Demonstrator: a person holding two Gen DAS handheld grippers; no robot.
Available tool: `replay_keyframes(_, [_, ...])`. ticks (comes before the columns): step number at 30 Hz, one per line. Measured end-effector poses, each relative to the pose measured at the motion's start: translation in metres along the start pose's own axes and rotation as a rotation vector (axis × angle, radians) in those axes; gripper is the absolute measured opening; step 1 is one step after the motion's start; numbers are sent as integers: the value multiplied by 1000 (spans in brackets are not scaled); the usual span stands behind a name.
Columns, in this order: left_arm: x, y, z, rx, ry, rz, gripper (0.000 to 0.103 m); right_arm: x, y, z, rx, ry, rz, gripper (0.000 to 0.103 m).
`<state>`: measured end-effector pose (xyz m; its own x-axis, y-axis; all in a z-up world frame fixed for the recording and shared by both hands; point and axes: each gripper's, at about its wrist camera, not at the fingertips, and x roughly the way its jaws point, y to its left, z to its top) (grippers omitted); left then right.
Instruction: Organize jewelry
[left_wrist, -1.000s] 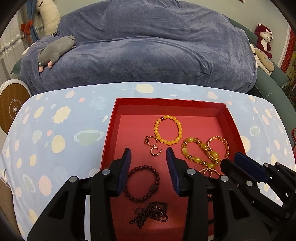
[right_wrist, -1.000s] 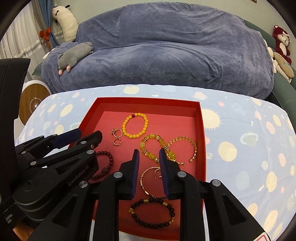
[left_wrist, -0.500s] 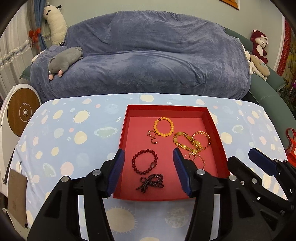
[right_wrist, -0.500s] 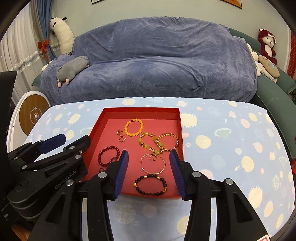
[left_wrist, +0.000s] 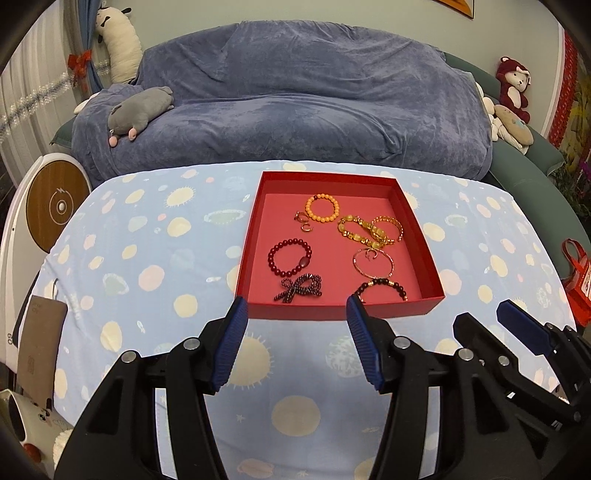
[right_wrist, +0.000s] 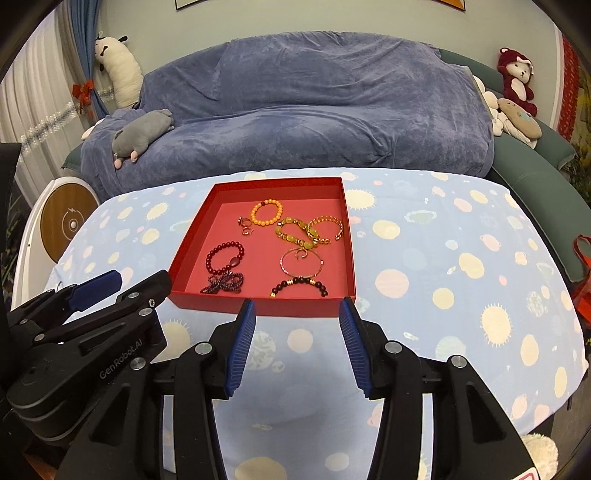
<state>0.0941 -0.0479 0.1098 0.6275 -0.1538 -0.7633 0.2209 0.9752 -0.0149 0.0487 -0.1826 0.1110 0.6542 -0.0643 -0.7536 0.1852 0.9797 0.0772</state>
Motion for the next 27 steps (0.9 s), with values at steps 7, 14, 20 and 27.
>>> replay_keyframes(7, [1,5,-21,-45,35,9,54,-4,1,-19,12,20,-2,47])
replay_keyframes(14, [2,11,-28,-71,32,45,69,-3,-3,-26,17,22,-27,55])
replay_keyframes(20, [6,15,-32,-79,35,72,80,2,-5,-29,10,30,-40,61])
replay_keyframes(27, [11,20,-36,-89,26,102,90,5,-8,-30,10,25,-67,75])
